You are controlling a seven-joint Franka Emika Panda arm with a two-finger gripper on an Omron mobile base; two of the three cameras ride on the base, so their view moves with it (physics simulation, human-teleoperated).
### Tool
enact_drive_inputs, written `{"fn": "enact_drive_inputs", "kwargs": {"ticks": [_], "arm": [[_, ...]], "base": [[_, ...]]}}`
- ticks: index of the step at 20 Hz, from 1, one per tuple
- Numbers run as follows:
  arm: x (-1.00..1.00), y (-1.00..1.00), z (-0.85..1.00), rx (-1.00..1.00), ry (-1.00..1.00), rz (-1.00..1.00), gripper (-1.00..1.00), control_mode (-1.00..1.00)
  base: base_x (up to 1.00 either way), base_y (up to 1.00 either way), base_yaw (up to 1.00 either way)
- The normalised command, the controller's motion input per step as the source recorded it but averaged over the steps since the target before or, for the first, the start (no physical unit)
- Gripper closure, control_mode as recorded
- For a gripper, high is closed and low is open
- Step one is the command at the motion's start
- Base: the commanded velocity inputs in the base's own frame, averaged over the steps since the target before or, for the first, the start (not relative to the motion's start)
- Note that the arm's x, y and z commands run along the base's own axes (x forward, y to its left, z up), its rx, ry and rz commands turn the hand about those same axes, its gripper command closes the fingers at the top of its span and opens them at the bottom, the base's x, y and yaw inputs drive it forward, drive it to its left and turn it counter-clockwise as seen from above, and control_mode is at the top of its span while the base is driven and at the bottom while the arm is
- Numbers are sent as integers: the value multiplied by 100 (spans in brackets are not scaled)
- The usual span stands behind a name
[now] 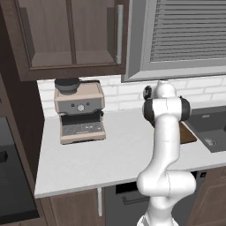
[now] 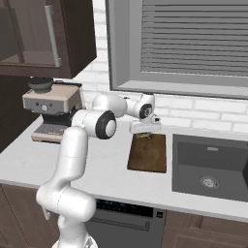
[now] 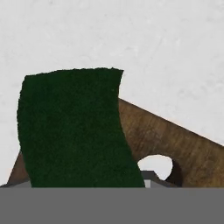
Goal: Pick up the sponge from the counter and clean the cutting board by briefly scrubbing or pressing down on the cutting board. Once finished, release the sponge.
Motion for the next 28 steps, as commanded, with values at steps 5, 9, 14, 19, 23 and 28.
{"fn": "enact_drive_inputs", "kwargs": {"ticks": [5, 9, 14, 19, 23, 28], "arm": [[-1, -56, -30, 4, 6, -2, 100, -100], [-54, -50, -32, 1, 4, -2, 100, -100], [-99, -38, -35, 0, -1, 0, 100, -100], [-100, -28, -43, -3, -4, 0, 100, -100], [-99, -8, -38, 0, -3, 0, 100, -100], [-92, 0, -46, 0, 0, 0, 100, -100]], "base": [[0, 0, 0], [0, 0, 0], [0, 0, 0], [0, 0, 0], [0, 0, 0], [0, 0, 0]]}}
